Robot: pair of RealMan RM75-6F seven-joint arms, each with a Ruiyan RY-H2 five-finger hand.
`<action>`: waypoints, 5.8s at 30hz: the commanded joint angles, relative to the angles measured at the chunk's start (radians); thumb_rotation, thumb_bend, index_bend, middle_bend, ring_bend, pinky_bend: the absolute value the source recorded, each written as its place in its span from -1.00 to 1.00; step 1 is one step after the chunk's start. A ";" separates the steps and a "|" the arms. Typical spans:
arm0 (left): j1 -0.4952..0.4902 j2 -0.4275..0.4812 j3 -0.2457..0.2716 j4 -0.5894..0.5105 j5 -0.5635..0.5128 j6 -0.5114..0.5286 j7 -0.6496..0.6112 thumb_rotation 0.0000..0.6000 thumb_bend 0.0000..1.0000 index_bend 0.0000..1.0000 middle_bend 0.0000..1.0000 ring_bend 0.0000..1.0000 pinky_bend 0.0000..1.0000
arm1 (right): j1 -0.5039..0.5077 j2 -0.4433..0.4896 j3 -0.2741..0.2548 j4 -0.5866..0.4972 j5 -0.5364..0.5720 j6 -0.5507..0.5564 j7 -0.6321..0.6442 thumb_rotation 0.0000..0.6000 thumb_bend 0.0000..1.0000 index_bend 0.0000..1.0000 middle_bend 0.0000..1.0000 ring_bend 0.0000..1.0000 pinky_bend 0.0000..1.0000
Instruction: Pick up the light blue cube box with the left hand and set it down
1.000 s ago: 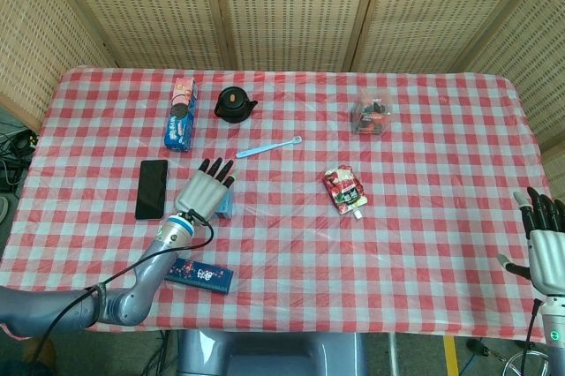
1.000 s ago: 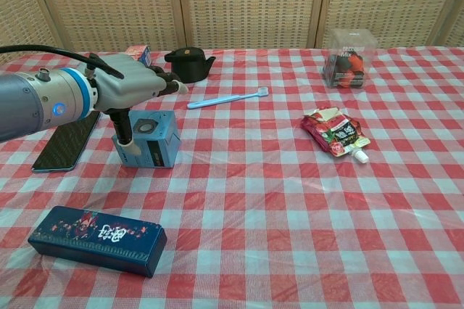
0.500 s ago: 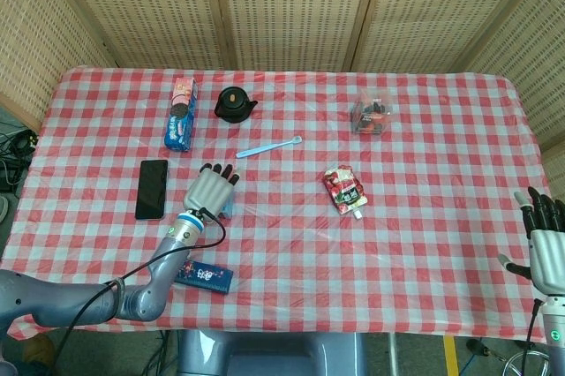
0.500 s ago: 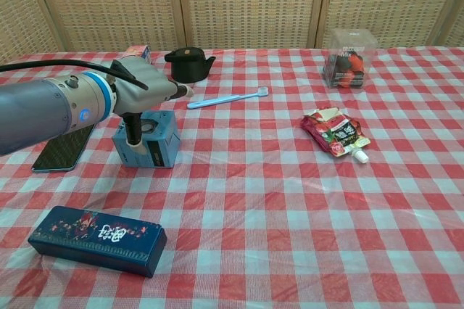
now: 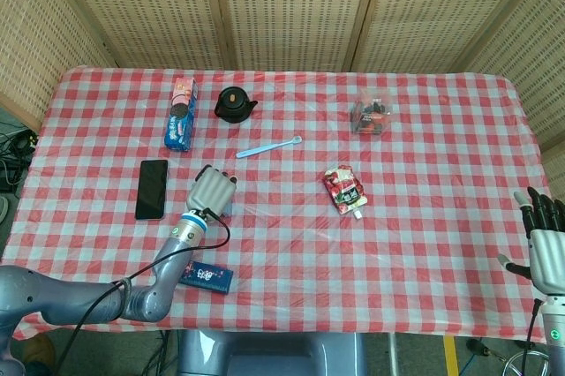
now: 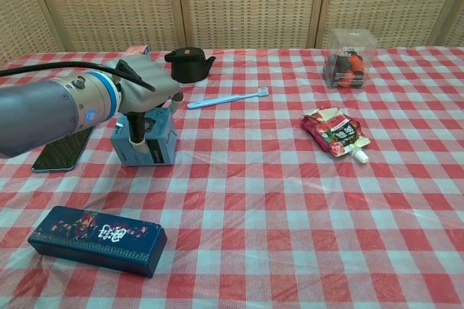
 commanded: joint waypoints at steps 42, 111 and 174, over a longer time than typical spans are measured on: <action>0.309 -0.230 -0.033 0.752 0.827 -0.077 -2.054 1.00 -1.00 -0.08 -0.06 0.03 -0.03 | 0.011 -0.022 -0.008 0.008 0.005 -0.019 -0.046 1.00 -1.00 -1.00 -1.00 -1.00 -1.00; -0.059 0.030 0.007 -0.079 -0.061 -0.078 -0.016 1.00 -1.00 -0.91 -0.85 -0.70 -0.59 | 0.010 -0.019 -0.005 0.002 0.009 -0.016 -0.044 1.00 -1.00 -1.00 -1.00 -1.00 -1.00; 0.321 -0.228 0.041 0.792 0.870 -0.049 -2.135 1.00 -1.00 -0.59 -0.64 -0.52 -0.39 | 0.018 -0.020 -0.006 0.008 0.020 -0.038 -0.034 1.00 -1.00 -1.00 -1.00 -1.00 -1.00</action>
